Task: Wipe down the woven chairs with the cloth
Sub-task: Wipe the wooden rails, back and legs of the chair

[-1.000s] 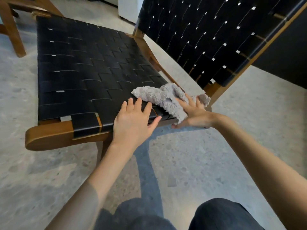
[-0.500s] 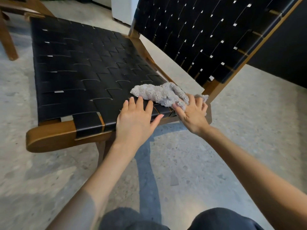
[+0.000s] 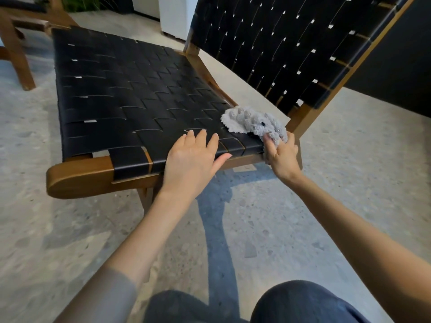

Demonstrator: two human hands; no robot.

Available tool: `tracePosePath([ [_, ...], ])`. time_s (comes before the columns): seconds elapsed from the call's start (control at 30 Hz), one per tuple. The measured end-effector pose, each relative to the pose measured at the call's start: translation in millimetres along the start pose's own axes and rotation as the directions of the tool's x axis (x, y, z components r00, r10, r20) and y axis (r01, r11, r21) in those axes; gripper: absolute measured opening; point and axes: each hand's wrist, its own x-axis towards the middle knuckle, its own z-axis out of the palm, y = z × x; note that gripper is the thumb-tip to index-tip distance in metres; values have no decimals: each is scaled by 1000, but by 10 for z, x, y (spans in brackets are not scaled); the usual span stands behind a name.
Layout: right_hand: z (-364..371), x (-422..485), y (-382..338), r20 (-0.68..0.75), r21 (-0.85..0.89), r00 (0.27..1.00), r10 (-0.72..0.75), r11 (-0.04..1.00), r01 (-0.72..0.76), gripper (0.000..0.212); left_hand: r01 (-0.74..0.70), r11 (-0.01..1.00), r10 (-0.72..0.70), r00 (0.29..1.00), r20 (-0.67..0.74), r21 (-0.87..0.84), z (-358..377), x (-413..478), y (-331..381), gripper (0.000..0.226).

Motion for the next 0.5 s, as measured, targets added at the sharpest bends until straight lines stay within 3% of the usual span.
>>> tracePosePath([
  [0.2, -139, -381, -127, 148, 187, 948, -280, 950, 252, 35, -74, 996, 68, 990, -119, -45, -3, -100, 26, 43],
  [0.3, -241, -572, -124, 223, 157, 880, -420, 906, 393, 28, -94, 954, 35, 978, -204, -284, -19, -197, 124, 44],
  [0.4, -333, -723, -106, 219, 168, 876, -430, 901, 401, 24, 8, 840, -119, 978, -170, -543, -12, -404, 306, 53],
  [0.5, -397, -831, -38, 330, 181, 830, -450, 893, 412, 9, 25, 759, -156, 977, -143, -651, 42, -620, 454, 70],
])
